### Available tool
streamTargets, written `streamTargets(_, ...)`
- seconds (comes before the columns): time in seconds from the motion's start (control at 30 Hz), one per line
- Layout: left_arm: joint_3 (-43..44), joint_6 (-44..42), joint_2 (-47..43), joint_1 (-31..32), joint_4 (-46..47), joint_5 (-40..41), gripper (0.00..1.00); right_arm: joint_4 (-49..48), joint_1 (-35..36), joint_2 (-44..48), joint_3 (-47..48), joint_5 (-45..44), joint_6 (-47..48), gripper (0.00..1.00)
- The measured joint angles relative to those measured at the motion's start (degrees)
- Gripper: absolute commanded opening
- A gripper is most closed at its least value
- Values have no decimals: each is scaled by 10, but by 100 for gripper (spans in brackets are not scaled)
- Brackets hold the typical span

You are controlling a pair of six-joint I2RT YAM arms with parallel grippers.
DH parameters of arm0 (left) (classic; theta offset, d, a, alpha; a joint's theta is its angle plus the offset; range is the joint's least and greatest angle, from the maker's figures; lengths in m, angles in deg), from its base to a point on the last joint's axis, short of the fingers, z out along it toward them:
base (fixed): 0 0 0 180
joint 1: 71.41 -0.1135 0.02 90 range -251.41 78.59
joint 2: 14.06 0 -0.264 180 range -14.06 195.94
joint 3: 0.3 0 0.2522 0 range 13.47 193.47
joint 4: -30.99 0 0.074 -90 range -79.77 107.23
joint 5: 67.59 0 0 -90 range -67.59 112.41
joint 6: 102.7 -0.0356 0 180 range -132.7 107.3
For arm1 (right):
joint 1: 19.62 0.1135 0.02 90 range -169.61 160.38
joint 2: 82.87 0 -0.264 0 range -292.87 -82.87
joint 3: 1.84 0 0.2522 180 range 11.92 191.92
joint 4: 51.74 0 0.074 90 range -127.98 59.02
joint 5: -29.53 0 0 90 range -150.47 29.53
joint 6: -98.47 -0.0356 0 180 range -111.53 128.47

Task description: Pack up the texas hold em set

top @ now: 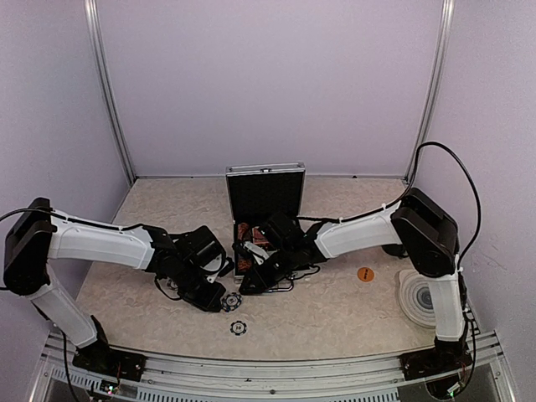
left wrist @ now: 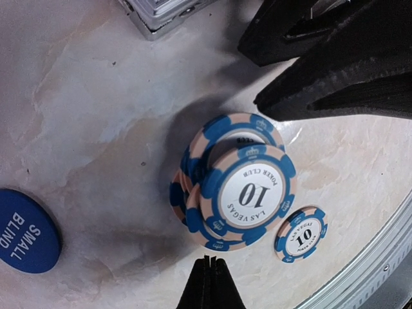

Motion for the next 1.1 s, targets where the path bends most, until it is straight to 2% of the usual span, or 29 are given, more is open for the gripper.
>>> streamTargets(0.83,0,0,1,-6,4,3,0,12,13,-32,36,51,11,20)
streamTargets(1.1,0,0,1,-6,2,12,0,12,13,-36,42,49,10,22)
